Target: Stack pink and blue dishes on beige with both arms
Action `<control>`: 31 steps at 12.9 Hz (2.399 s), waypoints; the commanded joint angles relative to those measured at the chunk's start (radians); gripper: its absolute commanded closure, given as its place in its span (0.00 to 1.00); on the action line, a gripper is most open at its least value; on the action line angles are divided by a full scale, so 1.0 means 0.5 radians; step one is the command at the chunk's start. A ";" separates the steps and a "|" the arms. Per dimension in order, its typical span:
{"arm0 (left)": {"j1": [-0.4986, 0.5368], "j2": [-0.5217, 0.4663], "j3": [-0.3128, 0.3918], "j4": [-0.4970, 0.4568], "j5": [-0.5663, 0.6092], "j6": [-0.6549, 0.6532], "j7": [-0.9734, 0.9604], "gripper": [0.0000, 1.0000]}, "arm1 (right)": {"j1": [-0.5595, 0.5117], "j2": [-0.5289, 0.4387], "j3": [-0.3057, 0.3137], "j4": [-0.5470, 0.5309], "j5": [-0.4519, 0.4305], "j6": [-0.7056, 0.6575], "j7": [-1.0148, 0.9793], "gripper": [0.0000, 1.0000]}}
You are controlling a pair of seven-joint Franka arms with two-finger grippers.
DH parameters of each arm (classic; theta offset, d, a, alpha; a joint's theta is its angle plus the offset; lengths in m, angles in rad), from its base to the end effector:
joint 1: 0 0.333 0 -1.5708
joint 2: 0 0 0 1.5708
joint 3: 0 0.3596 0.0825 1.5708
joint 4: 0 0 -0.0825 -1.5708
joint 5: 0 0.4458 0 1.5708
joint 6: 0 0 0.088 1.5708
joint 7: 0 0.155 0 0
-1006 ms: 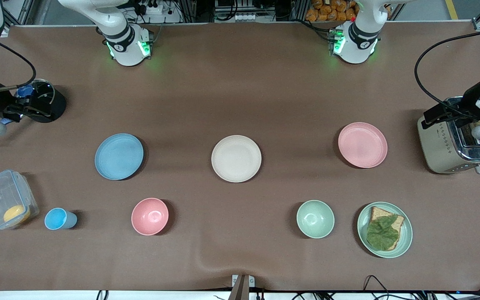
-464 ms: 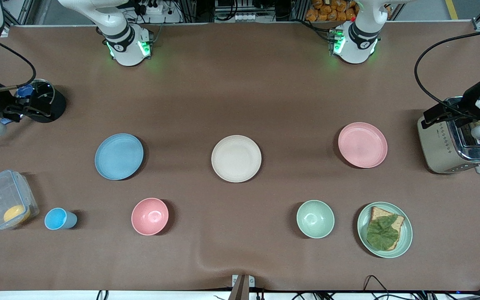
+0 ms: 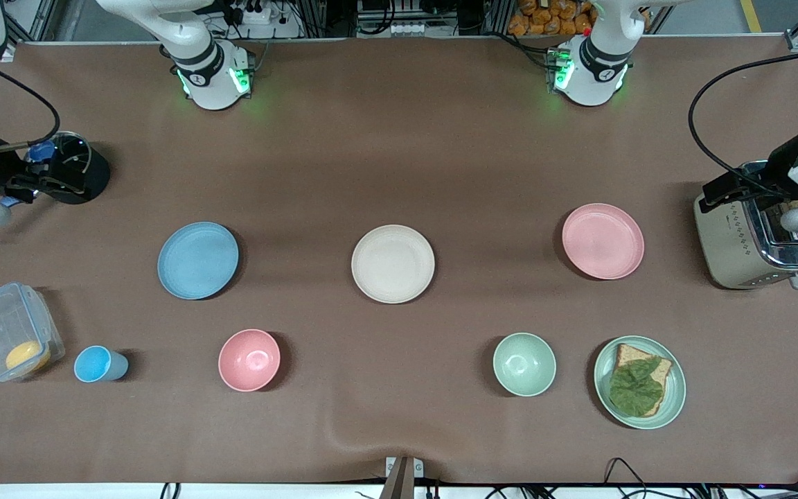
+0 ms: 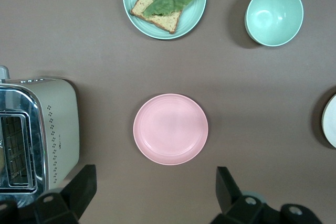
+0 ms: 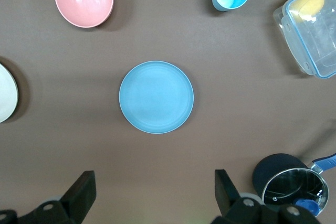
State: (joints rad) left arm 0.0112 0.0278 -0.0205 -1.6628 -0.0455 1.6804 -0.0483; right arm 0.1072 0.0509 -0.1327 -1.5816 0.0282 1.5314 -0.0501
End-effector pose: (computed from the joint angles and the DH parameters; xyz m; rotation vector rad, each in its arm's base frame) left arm 0.6313 -0.0123 0.5631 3.0953 0.0684 -0.0178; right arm 0.6225 -0.0096 0.5800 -3.1122 -0.0375 0.1554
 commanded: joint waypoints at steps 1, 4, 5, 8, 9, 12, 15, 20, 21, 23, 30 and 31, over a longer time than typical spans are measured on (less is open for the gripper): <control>0.002 0.009 -0.008 0.037 0.048 -0.041 -0.014 0.00 | -0.003 -0.007 0.005 0.012 -0.032 -0.019 0.017 0.00; -0.001 0.009 -0.008 0.037 0.048 -0.047 -0.011 0.00 | -0.003 -0.007 0.002 0.012 -0.032 -0.019 0.008 0.00; -0.001 0.009 -0.008 0.037 0.048 -0.050 -0.011 0.00 | -0.003 -0.007 0.002 0.012 -0.032 -0.019 0.008 0.00; -0.001 0.009 -0.008 0.037 0.048 -0.051 -0.011 0.00 | -0.003 -0.007 0.002 0.012 -0.032 -0.019 0.008 0.00; -0.001 0.009 -0.008 0.037 0.048 -0.051 -0.011 0.00 | -0.003 -0.007 0.002 0.012 -0.032 -0.019 0.008 0.00; -0.001 0.009 -0.008 0.037 0.048 -0.054 -0.011 0.00 | -0.003 -0.007 0.002 0.012 -0.032 -0.019 0.005 0.00; -0.001 0.006 -0.008 0.037 0.048 -0.054 -0.011 0.00 | -0.003 -0.007 0.002 0.012 -0.032 -0.019 0.005 0.00; -0.007 0.009 -0.008 0.037 0.048 -0.069 -0.011 0.00 | -0.003 -0.007 0.002 0.012 -0.032 -0.019 0.008 0.00; -0.007 0.009 -0.008 0.037 0.048 -0.072 -0.011 0.00 | -0.003 -0.007 0.002 0.012 -0.032 -0.019 0.008 0.00; -0.004 0.009 -0.008 0.037 0.048 -0.084 -0.011 0.00 | -0.006 -0.007 0.002 0.012 -0.032 -0.019 0.008 0.00; 0.008 0.067 -0.008 0.031 0.045 -0.084 -0.002 0.00 | -0.064 0.048 -0.005 0.009 -0.007 -0.016 -0.004 0.00; -0.007 0.143 -0.011 0.037 0.045 -0.084 -0.020 0.00 | -0.067 0.109 -0.008 0.009 -0.010 -0.013 -0.004 0.00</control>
State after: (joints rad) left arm 0.0126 0.0457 -0.0203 -1.6639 -0.0455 1.6499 -0.0483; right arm 0.0920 0.0626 -0.1411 -1.5838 0.0282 1.5290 -0.0504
